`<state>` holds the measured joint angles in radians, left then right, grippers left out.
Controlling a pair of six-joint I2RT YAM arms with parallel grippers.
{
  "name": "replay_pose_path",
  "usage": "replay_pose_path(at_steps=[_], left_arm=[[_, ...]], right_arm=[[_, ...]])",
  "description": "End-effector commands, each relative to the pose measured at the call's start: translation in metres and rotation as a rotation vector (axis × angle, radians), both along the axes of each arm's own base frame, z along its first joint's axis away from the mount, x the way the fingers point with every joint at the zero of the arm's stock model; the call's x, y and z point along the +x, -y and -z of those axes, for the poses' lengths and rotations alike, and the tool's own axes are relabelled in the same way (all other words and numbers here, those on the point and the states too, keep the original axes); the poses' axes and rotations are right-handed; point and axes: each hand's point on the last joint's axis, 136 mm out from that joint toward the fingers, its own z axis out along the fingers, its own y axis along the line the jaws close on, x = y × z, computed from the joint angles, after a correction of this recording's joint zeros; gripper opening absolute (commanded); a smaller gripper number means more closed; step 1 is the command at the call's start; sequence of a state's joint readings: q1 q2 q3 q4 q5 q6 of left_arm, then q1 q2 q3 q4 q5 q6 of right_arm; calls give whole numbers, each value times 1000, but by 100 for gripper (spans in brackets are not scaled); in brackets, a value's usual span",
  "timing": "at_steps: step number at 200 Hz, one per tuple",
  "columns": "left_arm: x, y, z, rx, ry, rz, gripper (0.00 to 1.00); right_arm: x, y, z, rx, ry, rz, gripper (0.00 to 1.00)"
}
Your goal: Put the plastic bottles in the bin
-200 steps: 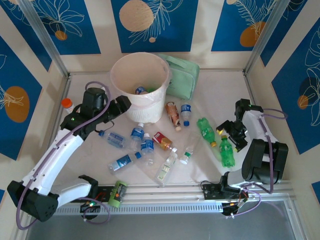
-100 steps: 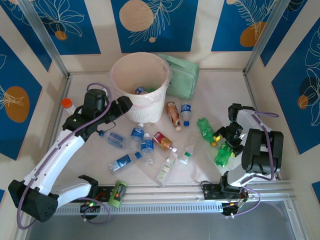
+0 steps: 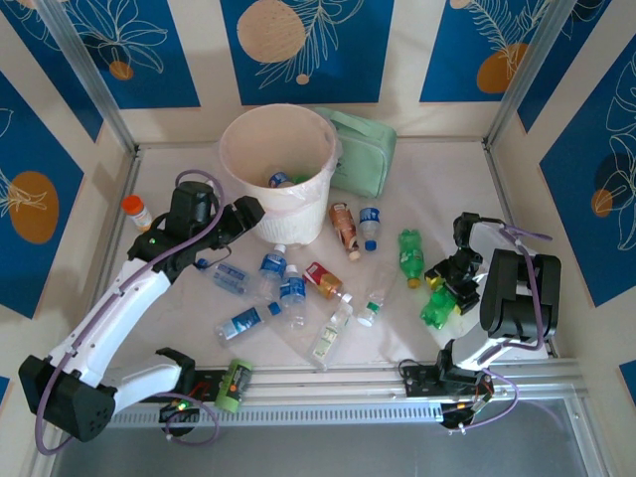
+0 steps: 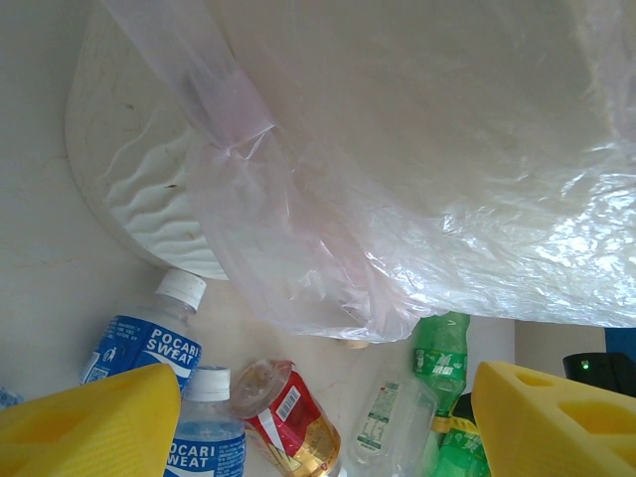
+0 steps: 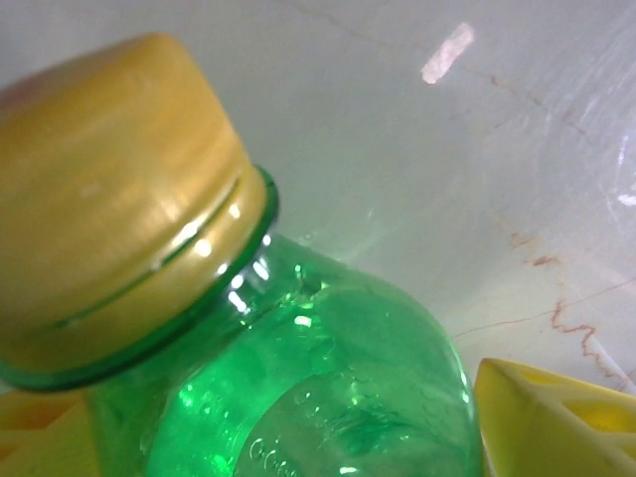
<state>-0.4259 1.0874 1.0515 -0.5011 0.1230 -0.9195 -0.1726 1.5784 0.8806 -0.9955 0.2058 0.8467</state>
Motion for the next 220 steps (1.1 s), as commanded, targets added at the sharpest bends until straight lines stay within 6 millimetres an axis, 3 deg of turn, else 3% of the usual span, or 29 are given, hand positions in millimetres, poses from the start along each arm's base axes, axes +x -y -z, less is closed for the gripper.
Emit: replay_pose_path(at_steps=[1, 70, 114, 161, 195, 220], left_arm=[[0, -2, -4, -20, 13, -10, 77], [1, -1, 1, -31, 2, -16, 76], [-1, -2, 3, -27, -3, -20, 76], [-1, -3, 4, -22, -5, -21, 76], [-1, -3, 5, -23, -3, -21, 76], [-2, -4, 5, -22, -4, -23, 77]], right_arm=[[-2, -3, 0, 16, 8, 30, 79], [8, -7, -17, 28, 91, 3, 74], [20, -16, -46, 9, 203, -44, 71], [46, -36, -96, 32, 437, -117, 69], [71, -66, -141, 142, 653, -192, 67], [93, -98, -187, 226, 801, -292, 66]])
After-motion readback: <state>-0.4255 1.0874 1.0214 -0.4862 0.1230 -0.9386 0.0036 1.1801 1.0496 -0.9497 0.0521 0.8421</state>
